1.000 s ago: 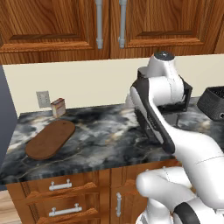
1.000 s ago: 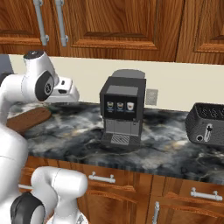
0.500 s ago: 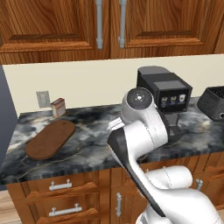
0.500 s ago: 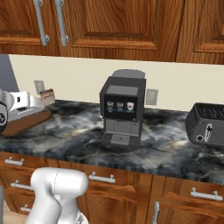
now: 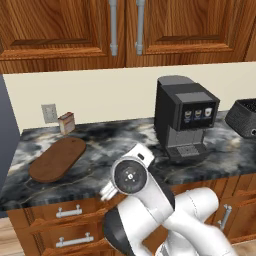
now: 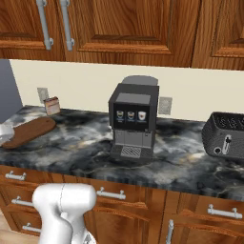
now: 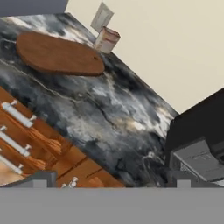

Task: Open the drawer on the left and place the cutting tools on the cutting board.

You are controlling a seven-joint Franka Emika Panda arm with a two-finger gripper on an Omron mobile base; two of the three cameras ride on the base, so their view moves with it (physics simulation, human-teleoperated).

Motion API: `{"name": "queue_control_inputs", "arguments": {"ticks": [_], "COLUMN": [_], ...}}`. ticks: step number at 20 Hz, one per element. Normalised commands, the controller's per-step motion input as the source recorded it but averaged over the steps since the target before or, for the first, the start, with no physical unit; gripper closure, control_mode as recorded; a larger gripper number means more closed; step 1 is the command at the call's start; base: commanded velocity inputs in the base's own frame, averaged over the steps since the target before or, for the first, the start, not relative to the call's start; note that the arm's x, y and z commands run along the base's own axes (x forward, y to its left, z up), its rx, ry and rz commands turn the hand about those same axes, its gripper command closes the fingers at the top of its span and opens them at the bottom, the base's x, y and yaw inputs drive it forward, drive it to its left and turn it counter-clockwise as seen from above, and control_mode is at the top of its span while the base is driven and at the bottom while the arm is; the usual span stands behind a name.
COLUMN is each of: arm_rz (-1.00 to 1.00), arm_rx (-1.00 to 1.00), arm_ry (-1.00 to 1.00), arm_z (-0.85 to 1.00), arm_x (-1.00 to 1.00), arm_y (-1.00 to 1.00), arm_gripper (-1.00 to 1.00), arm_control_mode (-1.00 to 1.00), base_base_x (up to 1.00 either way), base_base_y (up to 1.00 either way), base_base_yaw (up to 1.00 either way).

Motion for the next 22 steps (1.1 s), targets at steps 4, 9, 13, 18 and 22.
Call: {"name": "queue_control_inputs", "arguments": {"ticks": [4,9,13,18,22], "arm_rz": [0.2,0.17,0.12,0.07,0.05], "arm_rx": [-0.29,-0.37,-0.29,-0.26,-0.2], "arm_ry": [0.0,0.08,0.1,0.13,0.0], "arm_z": [-0.52,-0.56,-0.56,-0.5,-0.7], "arm_x": [-0.26,-0.02,0.0,0.01,0.04], "arm_y": [1.0,0.69,0.38,0.21,0.16], "arm_gripper": [-1.0,-1.0,-1.0,-1.0,-1.0], "arm_control_mode": [-1.0,-1.0,-1.0,-1.0,-1.0], "base_base_x": [0.0,0.0,0.0,0.0,0.0], "base_base_y": [0.0,0.0,0.0,0.0,0.0], "base_base_yaw": [0.0,0.0,0.0,0.0,0.0]}}
